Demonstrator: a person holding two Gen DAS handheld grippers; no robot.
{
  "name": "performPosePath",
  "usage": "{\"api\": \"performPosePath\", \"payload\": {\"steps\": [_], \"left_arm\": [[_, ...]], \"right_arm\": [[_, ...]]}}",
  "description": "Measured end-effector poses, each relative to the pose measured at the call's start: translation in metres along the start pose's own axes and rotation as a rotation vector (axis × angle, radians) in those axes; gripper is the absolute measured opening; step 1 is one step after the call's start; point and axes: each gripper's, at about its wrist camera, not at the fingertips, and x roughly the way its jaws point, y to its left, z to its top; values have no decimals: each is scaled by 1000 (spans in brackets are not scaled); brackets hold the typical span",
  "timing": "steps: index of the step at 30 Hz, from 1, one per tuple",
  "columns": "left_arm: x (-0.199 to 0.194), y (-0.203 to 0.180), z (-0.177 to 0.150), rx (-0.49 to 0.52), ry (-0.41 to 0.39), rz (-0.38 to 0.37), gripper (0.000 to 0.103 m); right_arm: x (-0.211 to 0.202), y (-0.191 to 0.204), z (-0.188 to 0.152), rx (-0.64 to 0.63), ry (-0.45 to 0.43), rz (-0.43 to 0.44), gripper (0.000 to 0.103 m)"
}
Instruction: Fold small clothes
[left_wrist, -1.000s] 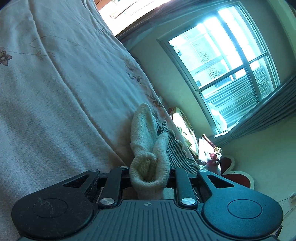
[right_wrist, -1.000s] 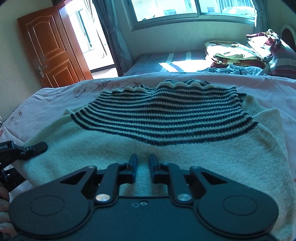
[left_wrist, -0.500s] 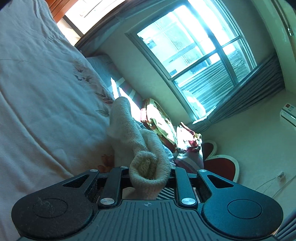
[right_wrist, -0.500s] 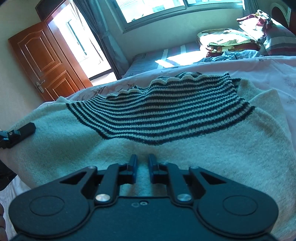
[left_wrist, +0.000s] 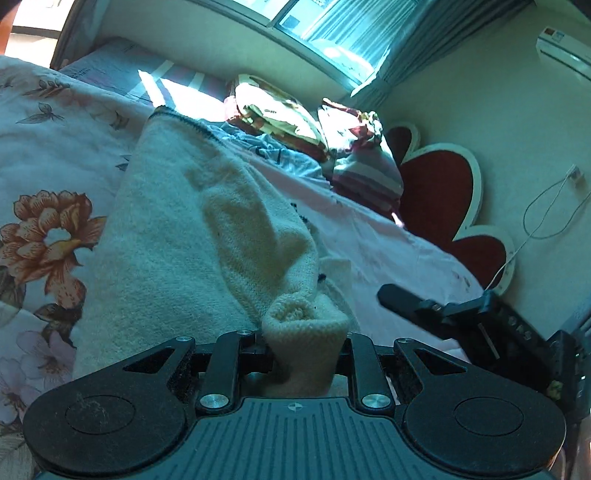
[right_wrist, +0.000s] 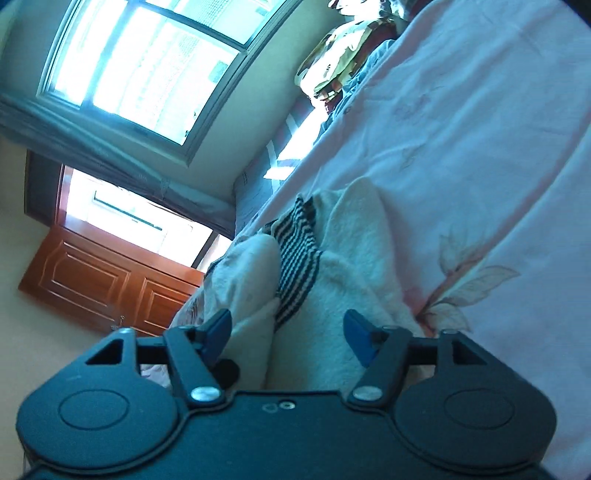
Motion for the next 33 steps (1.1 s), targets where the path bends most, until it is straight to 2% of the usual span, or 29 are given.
{"api": "performPosePath", "payload": {"steps": [1,2,3,5,8,9,11,12,14,17,21,25,26,27,28,30,33], "left_arm": [[3,-7,-4,16,2,9,26],[2,-12,-6,26,-2,-9,41],[-1,-17,-7,33,-3,-36,64],[-8,-32,-7,74,9,-82,90],[-40,-44,-3,174,-19,-86,92],[-59,-36,5,183,-66,-101,92],[-85,-8,20,137,-126,-102,92],[-94,6,24,106,-155,-71,92],[-105,45,36,28,-208,43,92],[-99,90,41,-52,-161,174,92],[-76,102,25,-2,-90,282,92],[-65,108,22,-33,-88,296,92],[-62,108,24,-38,-88,297,92],[-57,107,27,-34,-86,300,92],[-56,108,28,-26,-82,308,92],[-48,108,35,-11,-78,307,92],[-45,102,40,11,-95,274,92]], "right_arm": [[-5,-4,3,9,-3,8,72],[-8,-7,4,15,-6,13,72],[-11,-9,5,21,-8,16,72],[-11,-12,6,37,-9,25,72],[-10,-11,6,42,6,36,72],[-10,-9,6,31,12,41,72],[-6,1,8,4,31,45,72],[-3,6,8,-6,41,43,72],[5,13,8,-20,63,53,72],[29,26,5,-36,132,38,72],[64,40,-8,-86,257,-73,71],[77,49,-14,-154,260,-97,67],[78,51,-15,-175,253,-90,60],[81,55,-19,-230,270,-70,27],[84,63,-23,-309,274,-101,19],[82,82,-35,-501,236,-152,19],[71,108,-54,-759,130,-211,18]]}}
